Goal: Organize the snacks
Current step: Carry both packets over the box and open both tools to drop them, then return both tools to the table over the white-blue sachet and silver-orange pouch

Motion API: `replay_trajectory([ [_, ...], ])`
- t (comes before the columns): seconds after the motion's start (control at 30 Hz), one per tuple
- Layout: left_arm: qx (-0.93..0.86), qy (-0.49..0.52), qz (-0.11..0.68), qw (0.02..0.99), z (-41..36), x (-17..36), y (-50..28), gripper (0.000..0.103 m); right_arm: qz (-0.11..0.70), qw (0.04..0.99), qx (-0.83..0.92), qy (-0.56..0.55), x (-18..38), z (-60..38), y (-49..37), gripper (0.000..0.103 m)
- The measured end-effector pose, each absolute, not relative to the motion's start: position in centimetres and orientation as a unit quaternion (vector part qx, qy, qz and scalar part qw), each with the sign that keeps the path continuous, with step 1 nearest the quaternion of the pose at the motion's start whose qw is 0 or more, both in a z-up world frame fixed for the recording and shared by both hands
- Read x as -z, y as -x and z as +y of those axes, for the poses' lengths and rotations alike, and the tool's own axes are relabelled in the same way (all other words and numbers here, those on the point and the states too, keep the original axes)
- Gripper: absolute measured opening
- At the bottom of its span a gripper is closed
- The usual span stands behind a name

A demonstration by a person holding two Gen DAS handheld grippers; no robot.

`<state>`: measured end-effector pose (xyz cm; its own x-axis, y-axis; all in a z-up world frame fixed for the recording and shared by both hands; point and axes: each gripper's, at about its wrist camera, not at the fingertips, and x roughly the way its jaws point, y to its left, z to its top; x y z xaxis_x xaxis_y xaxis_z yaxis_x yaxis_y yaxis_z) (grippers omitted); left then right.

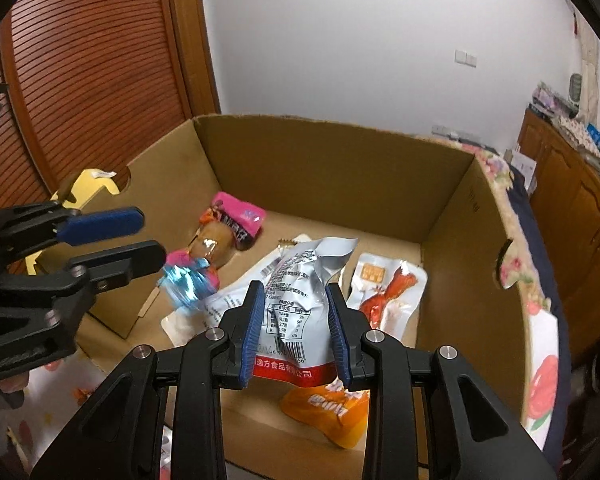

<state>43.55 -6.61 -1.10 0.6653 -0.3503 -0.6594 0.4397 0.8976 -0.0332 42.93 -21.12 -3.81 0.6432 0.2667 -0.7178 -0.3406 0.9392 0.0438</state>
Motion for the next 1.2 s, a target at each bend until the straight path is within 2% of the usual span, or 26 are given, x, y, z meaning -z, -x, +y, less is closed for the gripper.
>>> replay_trajectory([
  [0.17, 0.213, -0.069, 0.34, 0.913, -6.2, 0.8, -42.3, 0.039, 0.4, 0.901, -0.165, 0.033, 4.3, -21.2, -43.2, 0.03],
  [0.23, 0.216, -0.068, 0.335, 0.915, -5.9, 0.7, -41.3, 0.045, 0.405, 0.899, -0.165, 0.026, 4.4, -21.4, -43.4, 0.03],
  [0.5, 0.223, -0.076, 0.324, 0.916, -5.0, -0.3, -38.5, 0.051, 0.43, 0.887, -0.17, 0.004, 4.4, -21.5, -43.8, 0.032],
  [0.77, 0.214, -0.066, 0.317, 0.921, -3.1, -1.3, -35.5, 0.055, 0.391, 0.908, -0.152, 0.003, 1.5, -22.2, -40.5, 0.032],
  [0.8, 0.214, -0.064, 0.316, 0.922, -2.7, -1.3, -34.9, 0.06, 0.384, 0.911, -0.152, 0.001, 1.0, -22.3, -39.6, 0.033],
  [0.83, 0.215, -0.06, 0.313, 0.923, -2.4, -1.3, -34.2, 0.062, 0.377, 0.913, -0.155, -0.003, 0.5, -22.5, -38.7, 0.036],
  [1.0, 0.21, -0.065, 0.307, 0.926, -1.6, -0.9, -31.5, 0.064, 0.346, 0.925, -0.157, -0.007, -1.4, -22.8, -33.1, 0.041],
  [1.1, 0.209, -0.068, 0.308, 0.926, -1.1, -0.3, -30.1, 0.064, 0.351, 0.921, -0.168, -0.016, -1.1, -22.6, -30.4, 0.048],
  [1.2, 0.209, -0.063, 0.312, 0.925, -0.5, 0.4, -28.7, 0.065, 0.362, 0.917, -0.169, -0.017, 0.0, -22.2, -28.0, 0.049],
])
